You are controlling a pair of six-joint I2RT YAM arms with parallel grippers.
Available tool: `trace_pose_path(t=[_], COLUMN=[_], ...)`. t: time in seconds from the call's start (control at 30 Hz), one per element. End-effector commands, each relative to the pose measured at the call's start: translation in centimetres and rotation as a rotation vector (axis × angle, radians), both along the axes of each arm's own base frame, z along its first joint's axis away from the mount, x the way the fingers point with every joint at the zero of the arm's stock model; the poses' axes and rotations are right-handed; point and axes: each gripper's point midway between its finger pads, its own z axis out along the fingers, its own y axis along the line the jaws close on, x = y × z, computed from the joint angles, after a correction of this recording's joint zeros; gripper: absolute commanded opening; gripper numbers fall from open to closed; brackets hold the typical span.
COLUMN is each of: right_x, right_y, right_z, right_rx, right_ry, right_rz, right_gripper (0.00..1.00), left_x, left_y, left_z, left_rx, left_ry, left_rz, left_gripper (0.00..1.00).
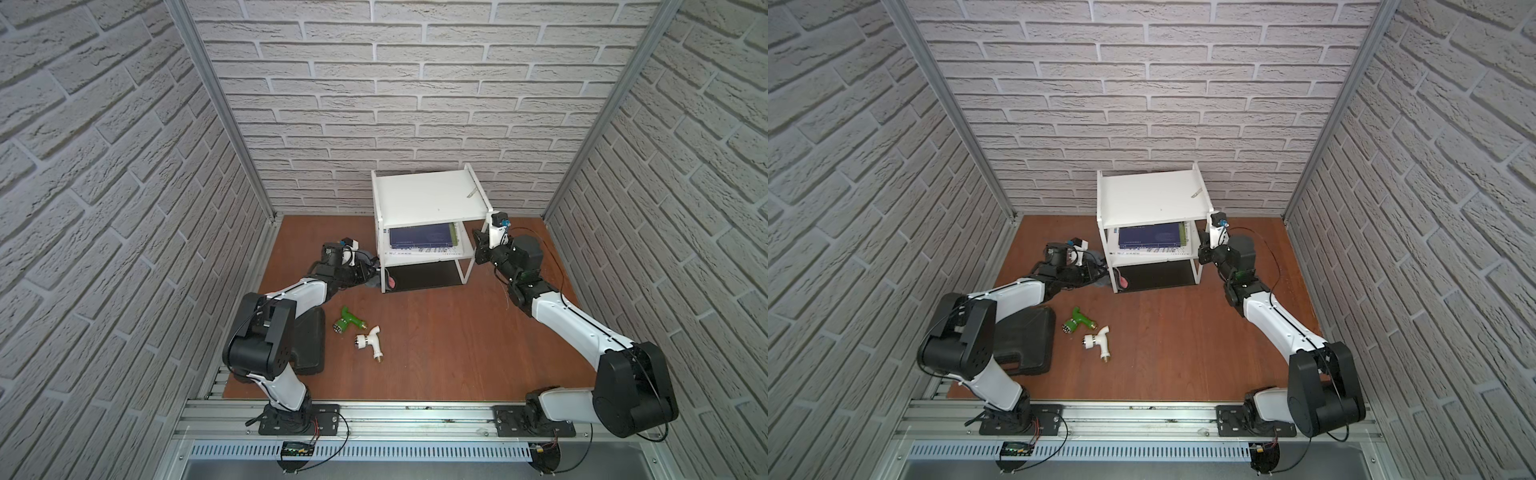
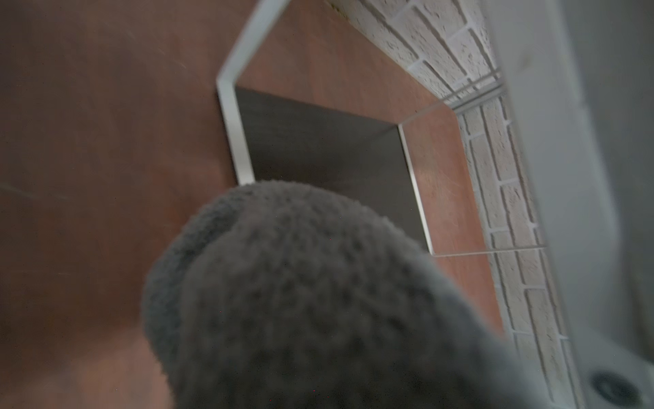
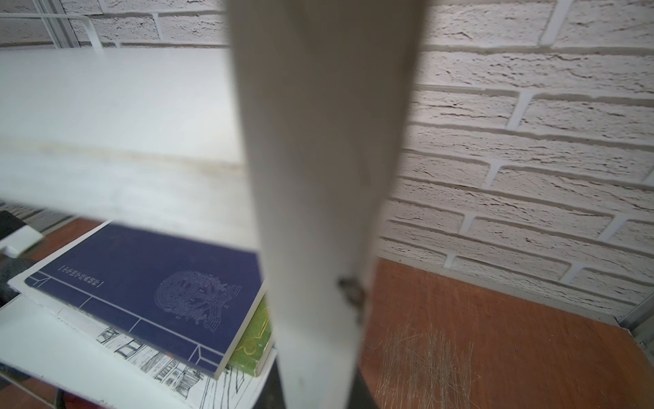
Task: Wipe the bookshelf clean with a cloth
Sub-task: Adjust the shelf at the center of the board, then wipe the dust from the shelf.
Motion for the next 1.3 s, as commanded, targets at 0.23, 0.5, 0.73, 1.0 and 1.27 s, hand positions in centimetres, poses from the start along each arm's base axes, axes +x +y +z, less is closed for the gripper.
trace_pose_path(t=[0.23,0.5,0.73,1.0,1.27], right_x=[-0.3,-0.4,-0.4,-0.5,-0.5], right_y=[0.6,0.3,0.9,1.4,1.9], right_z=[-0.9,-3.0,-3.4,-4.0,-4.8], right_rx=[0.122,0.145,0.156,0.199,0.205], right_ry=[0.082,0.149,0.213,0.243,0.272], right_rz=[0.006,-0.034,-0.017,-0.014,-0.005], right_gripper=[0.03,0.03,0.03,0.03,0.03], left_x=[-1.1,-2.7,4.0,9.5,10.5], left_y=[1.5,1.3,2.7,0.4,-2.8], left_z=[6.7,-4.5,-3.4,-5.1,-3.0], left_rx=[0.05,0.097,0.079,-0.105,-0.11], left_ry=[-0.134,0.091,-0.019,-0.024,-0.097], left_rz=[0.126,0.168,0.141,0.08,0.007], left_gripper=[0.0,0.0,0.0,0.0,0.0])
